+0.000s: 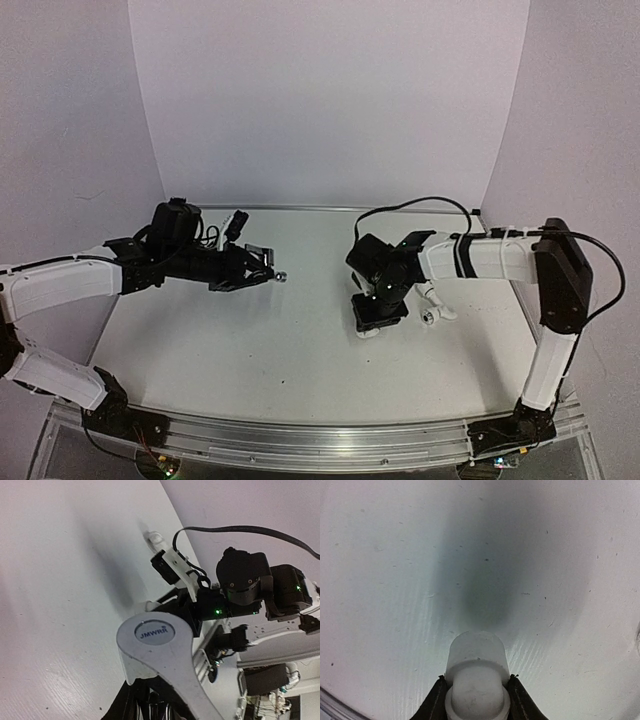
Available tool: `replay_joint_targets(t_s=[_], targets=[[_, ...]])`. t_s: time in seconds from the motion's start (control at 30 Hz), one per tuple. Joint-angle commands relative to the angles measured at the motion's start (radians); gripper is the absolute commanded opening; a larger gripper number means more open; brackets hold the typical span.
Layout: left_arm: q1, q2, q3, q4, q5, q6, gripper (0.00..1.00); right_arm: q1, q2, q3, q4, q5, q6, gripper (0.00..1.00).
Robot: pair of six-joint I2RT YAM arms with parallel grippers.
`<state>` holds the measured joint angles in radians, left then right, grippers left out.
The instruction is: Install the water faucets
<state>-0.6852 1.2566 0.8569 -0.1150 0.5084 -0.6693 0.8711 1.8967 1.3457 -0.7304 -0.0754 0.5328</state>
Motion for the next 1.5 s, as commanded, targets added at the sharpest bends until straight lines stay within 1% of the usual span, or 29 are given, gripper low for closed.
replay_joint_targets(t_s=[0.0,0.1,0.13,0.23,0.37,0.43,0.53,0.63,0.8,0.87,1.0,1.03,1.1,1.47], targets=[[0.033,-0.064,0.105,0.093,0.279,-0.072,0.00,0.005,-0.225,0.019,0.194,-0.011,-0.292,0.00],[0.041,-0.067,0.159,0.110,0.426,-0.118,0.00,0.005,-0.373,-0.047,0.375,-0.111,-0.521,0.00],[0.043,-0.067,0.176,0.110,0.469,-0.133,0.00,0.005,-0.422,-0.084,0.471,-0.169,-0.607,0.00],[0.052,-0.065,0.225,0.121,0.560,-0.170,0.00,0.005,-0.522,-0.185,0.655,-0.364,-0.819,0.00],[0.055,-0.046,0.289,0.151,0.648,-0.190,0.00,0.005,-0.558,-0.177,0.726,-0.552,-1.033,0.00],[0.055,-0.025,0.327,0.158,0.665,-0.207,0.00,0.005,-0.560,-0.163,0.768,-0.597,-1.081,0.00],[0.056,0.012,0.366,0.170,0.689,-0.250,0.00,0.005,-0.553,-0.134,0.814,-0.647,-1.127,0.00],[0.056,0.036,0.397,0.181,0.706,-0.282,0.00,0.005,-0.551,-0.116,0.857,-0.657,-1.168,0.00],[0.056,0.057,0.450,0.222,0.701,-0.346,0.00,0.005,-0.559,-0.086,0.900,-0.696,-1.198,0.00],[0.056,0.056,0.457,0.275,0.695,-0.392,0.00,0.005,-0.569,-0.080,0.921,-0.710,-1.191,0.00],[0.056,0.055,0.446,0.422,0.678,-0.532,0.00,0.003,-0.582,-0.072,1.013,-0.743,-1.145,0.00],[0.056,0.055,0.445,0.440,0.673,-0.545,0.00,0.004,-0.582,-0.065,1.029,-0.744,-1.137,0.00],[0.056,0.055,0.442,0.454,0.661,-0.565,0.00,0.004,-0.574,-0.046,1.052,-0.749,-1.129,0.00],[0.056,0.049,0.428,0.536,0.618,-0.681,0.00,0.003,-0.486,0.039,1.062,-0.785,-1.117,0.00]])
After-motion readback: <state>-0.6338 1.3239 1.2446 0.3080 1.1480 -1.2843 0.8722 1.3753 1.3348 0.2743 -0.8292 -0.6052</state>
